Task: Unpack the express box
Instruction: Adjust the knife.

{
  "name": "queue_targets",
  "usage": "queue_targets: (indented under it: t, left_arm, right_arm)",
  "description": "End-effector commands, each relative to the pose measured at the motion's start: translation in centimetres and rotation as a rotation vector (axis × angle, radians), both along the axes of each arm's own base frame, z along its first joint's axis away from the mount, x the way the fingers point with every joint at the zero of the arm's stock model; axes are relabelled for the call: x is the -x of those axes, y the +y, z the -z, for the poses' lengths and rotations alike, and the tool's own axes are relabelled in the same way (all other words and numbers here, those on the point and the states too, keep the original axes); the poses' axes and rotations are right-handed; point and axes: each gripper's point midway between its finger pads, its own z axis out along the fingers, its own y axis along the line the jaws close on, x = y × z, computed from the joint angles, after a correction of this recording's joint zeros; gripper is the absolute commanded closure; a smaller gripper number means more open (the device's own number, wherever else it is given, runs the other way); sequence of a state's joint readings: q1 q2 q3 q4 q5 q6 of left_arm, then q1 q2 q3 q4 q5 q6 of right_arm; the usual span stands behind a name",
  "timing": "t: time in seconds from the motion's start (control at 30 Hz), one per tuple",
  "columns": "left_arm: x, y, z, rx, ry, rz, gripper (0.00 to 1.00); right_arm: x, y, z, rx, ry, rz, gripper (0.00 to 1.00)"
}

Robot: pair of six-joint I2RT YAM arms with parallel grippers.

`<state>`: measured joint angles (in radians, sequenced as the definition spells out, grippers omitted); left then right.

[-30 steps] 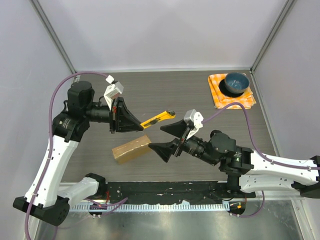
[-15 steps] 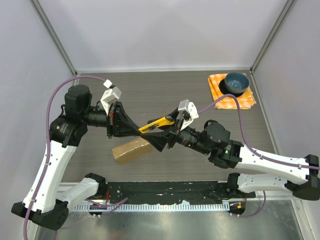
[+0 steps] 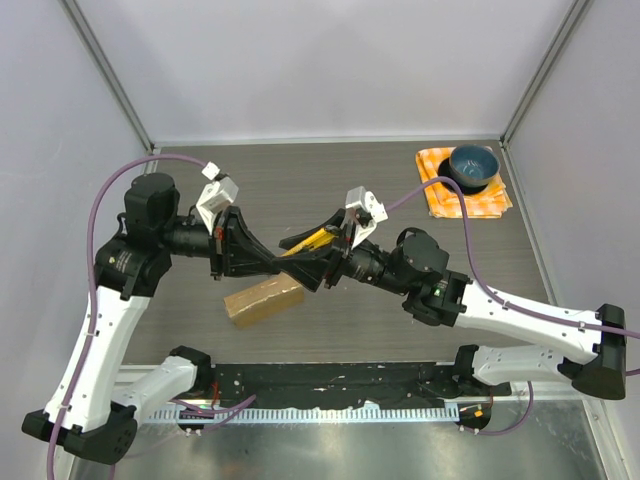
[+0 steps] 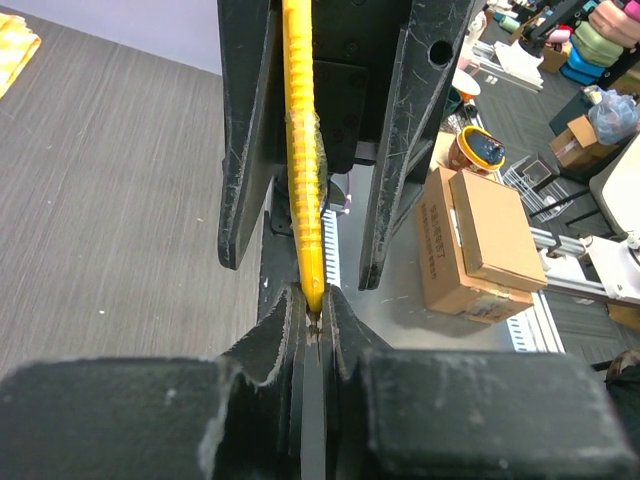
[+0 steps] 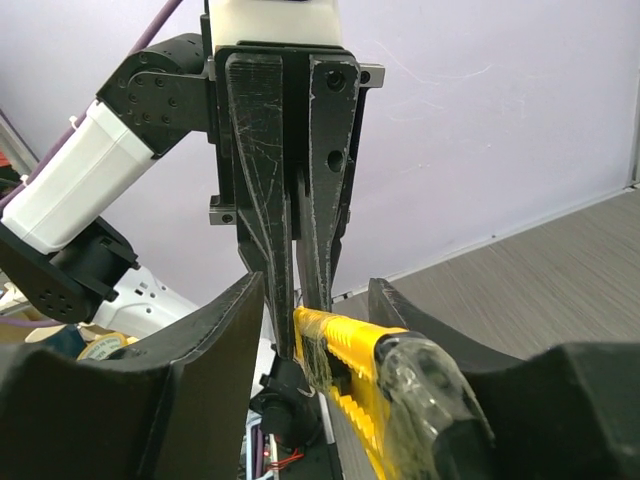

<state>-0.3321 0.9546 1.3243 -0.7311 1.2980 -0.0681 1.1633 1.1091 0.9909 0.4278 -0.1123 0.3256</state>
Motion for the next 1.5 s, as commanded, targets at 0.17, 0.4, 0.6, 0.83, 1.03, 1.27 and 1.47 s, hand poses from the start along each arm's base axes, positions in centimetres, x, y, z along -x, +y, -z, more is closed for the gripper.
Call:
queue_targets:
  t: [0.17, 0.4, 0.6, 0.83, 1.03, 1.27, 1.47]
  left_arm:
    - [0.9, 0.2, -0.5, 0.010, -0.027, 0.022, 1.00]
    - [0.7, 0.2, -0.2, -0.003, -0.020, 0.016, 1.00]
    - [0.6, 0.2, -0.5, -0.001, -0.029, 0.005, 1.00]
    - [0.4, 0.2, -1.1, 0.012, -0.029, -0.010, 1.00]
    - [-0.3, -0.1, -1.8, 0.029, -0.049, -0.035, 1.00]
    - [-1.2, -0.3, -2.4, 0.044, -0.054, -0.077, 1.00]
    - [-0.3, -0.3, -3.0, 0.073, -0.036, -0.022, 1.00]
  right_arm:
    - [0.5, -0.1, -2.3, -0.029, -0.013, -0.039, 0.94]
    - [0.0, 0.2, -0.9, 0.013, 0.004, -0.024, 0.88]
    - [-0.4, 0.3, -0.3, -0.015, 0.014, -0.006, 0.99]
    - [-0.4, -0.6, -0.2, -0.038, -0.003, 0.014, 0.88]
    - [0.3, -1.8, 0.3, -0.034, 0.017, 0.008, 0.29]
    - [0.9, -3.4, 1.2, -0.046, 0.026, 0.013, 0.21]
    - [0.6, -3.2, 0.5, -0.067, -0.011, 0.018, 0.19]
